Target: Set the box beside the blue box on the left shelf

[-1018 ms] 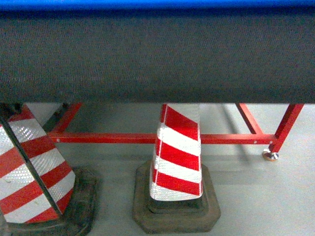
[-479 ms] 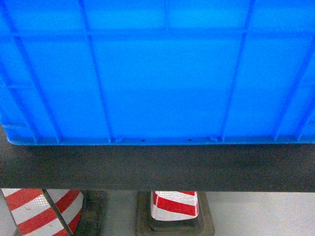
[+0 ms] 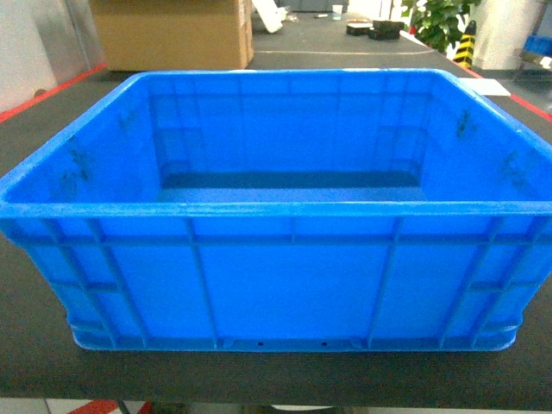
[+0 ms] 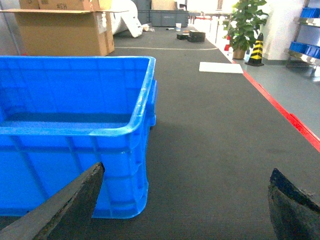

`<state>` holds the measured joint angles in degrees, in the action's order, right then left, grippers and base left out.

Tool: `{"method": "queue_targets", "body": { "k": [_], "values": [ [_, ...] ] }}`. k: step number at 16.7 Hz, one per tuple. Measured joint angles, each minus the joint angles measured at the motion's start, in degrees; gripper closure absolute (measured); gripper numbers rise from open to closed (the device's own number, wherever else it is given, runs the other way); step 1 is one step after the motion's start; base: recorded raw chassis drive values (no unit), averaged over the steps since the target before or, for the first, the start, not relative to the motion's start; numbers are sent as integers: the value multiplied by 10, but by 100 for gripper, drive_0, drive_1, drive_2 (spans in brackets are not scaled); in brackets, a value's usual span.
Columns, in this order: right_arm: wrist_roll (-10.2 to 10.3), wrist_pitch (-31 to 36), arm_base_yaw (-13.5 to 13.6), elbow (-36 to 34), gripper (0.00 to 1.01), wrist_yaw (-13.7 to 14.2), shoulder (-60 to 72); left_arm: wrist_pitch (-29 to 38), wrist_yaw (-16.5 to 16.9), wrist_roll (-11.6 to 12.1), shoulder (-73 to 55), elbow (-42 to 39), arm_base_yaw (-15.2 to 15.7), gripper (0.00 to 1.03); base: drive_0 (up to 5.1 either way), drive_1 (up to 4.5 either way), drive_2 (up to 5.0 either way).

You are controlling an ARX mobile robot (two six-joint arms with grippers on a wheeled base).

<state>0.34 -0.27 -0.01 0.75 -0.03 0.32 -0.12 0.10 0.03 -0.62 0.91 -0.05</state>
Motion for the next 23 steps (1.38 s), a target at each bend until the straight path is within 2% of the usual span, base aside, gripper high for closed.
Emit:
{"method": "queue_targets", "body": {
  "k": [23],
  "values": [
    [0, -1, 0, 0, 3, 0, 0, -2, -1, 0, 0, 0, 0, 5, 0, 0, 0]
  ]
}}
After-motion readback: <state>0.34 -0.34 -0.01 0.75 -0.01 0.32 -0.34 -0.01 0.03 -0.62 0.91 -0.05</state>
